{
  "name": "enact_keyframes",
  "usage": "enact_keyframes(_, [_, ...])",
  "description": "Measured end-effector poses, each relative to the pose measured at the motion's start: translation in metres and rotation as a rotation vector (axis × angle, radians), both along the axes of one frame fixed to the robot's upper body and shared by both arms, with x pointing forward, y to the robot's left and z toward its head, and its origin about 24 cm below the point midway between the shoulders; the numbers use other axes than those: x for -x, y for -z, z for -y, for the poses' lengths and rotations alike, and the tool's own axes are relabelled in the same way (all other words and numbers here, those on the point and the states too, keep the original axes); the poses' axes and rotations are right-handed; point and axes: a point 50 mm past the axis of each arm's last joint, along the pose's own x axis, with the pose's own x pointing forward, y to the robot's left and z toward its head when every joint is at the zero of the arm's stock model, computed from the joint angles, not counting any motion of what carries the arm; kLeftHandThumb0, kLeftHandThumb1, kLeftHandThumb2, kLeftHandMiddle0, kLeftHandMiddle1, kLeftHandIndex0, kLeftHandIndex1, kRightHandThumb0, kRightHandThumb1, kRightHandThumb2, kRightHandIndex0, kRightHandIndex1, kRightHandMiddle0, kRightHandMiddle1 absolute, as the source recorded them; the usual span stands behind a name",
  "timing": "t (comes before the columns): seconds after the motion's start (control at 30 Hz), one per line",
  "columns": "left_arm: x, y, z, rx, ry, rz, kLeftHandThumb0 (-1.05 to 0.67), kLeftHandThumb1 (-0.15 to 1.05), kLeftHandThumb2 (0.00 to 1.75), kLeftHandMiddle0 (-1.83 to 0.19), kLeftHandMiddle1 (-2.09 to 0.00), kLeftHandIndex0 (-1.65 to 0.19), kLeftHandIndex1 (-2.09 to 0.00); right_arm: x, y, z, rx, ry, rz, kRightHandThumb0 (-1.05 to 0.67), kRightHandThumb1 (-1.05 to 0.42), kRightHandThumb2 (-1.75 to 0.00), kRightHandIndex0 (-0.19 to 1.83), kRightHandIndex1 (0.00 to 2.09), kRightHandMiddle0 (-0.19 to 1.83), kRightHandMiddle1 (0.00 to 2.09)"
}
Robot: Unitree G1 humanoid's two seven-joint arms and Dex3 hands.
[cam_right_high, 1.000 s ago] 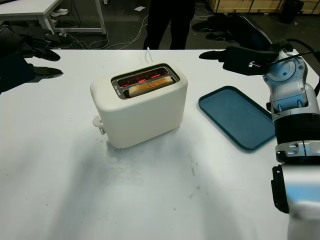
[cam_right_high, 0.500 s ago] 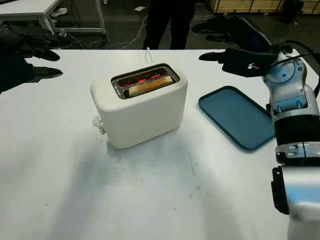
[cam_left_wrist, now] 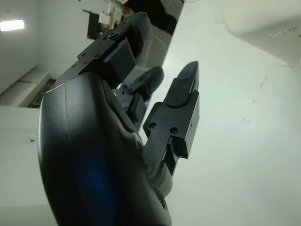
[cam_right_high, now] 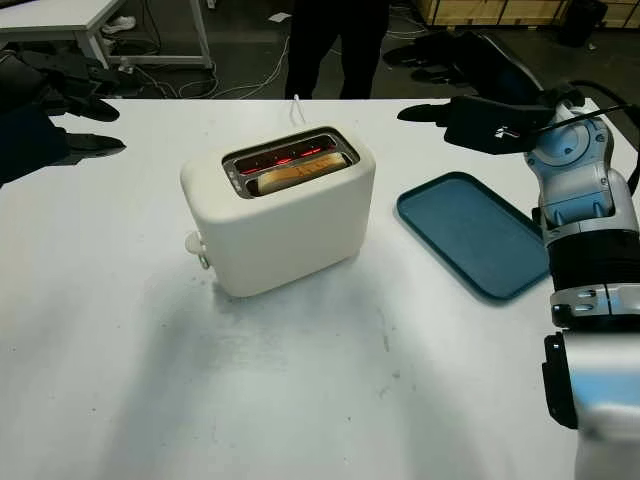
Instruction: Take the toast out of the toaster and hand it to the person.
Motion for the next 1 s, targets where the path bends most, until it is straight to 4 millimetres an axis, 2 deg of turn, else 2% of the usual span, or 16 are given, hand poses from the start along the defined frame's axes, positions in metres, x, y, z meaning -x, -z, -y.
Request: enact_keyframes(1.0, [0.0002,-0.0001,0.0007,0.002,0.002,0.002,0.08,0.86,0.0,-0.53,-0.65,-0.76,-0.01,-0.0004,0.0008,-0.0012,-0.003,-0.001,-0.003,-0.45,-0.92,-0.02,0.67,0.0,0.61,0.0])
